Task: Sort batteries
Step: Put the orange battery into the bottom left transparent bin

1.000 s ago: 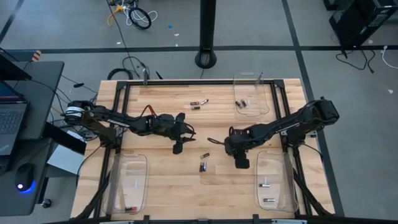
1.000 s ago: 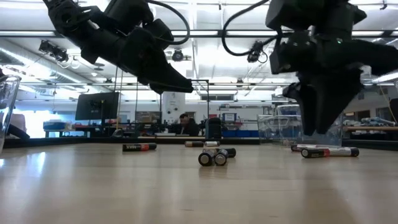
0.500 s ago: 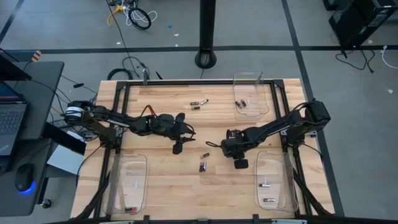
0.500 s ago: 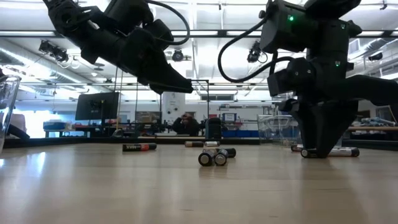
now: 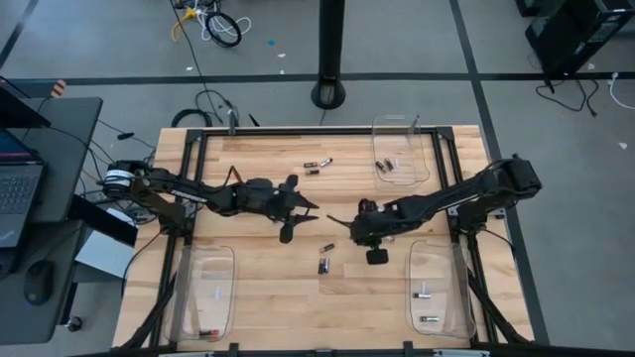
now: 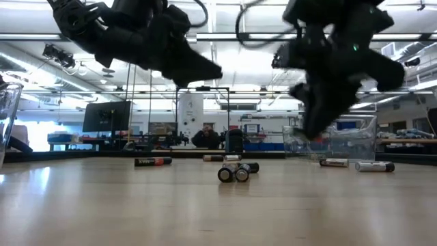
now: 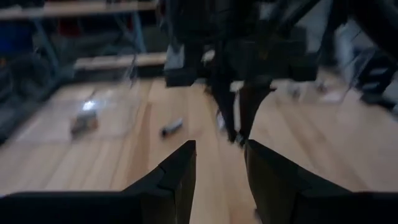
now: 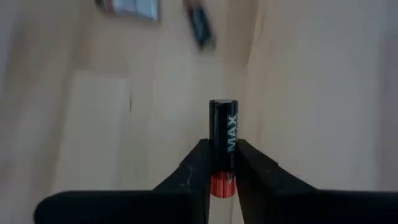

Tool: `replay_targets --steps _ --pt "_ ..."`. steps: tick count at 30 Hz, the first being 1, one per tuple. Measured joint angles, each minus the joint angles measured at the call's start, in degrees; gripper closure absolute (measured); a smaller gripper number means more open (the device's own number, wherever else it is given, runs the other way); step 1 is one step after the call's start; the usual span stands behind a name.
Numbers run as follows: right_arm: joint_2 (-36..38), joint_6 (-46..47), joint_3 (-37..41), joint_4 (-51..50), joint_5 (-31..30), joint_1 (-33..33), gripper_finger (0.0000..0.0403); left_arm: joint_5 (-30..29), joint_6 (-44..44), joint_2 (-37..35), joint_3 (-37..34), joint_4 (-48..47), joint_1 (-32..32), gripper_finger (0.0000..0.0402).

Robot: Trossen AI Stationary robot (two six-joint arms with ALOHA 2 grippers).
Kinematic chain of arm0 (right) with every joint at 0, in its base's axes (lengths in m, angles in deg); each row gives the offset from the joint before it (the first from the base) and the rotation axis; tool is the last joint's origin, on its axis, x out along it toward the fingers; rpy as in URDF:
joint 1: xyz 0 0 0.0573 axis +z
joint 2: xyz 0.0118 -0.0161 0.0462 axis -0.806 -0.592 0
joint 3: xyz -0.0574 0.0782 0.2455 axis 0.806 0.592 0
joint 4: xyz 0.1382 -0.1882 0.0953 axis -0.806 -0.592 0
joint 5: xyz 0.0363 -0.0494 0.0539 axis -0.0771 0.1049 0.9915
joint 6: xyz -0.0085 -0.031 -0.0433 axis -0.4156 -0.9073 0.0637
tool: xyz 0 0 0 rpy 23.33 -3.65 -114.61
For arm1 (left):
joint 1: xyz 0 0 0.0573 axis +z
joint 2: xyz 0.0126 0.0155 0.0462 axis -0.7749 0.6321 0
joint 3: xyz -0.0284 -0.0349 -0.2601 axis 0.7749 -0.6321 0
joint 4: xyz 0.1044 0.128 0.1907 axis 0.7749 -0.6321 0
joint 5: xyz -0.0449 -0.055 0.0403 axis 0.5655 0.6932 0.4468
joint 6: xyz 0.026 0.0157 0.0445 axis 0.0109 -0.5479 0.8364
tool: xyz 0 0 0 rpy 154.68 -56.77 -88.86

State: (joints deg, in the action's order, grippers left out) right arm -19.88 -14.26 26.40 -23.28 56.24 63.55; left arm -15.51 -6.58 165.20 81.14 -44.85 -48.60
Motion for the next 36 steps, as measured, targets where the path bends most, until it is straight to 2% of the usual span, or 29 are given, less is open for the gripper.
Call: replay_targets --steps 7,11,15,24,36 --pt "10.2 -5.1 -0.1 14.9 -9.9 0.0 0.0346 1.8 3.1 0.0 0.0 10.1 0.0 0.0257" --pt "12.5 -9.3 -0.2 25.7 -10.1 0.0 0.0346 1.8 5.2 0.0 0.0 13.6 0.0 0.0257" --pt "11.6 -11.7 -0.1 30.3 -10.0 -0.2 0.0346 3.3 5.3 0.1 1.0 16.7 0.0 0.0257" --pt "10.6 -12.4 -0.2 33.5 -10.0 -0.3 0.0346 9.9 5.5 0.8 3.5 16.7 -0.5 0.0257" --pt "10.6 -13.2 -0.1 35.1 -9.4 -0.4 0.0346 10.3 7.3 2.6 5.8 17.4 -1.2 0.0257"
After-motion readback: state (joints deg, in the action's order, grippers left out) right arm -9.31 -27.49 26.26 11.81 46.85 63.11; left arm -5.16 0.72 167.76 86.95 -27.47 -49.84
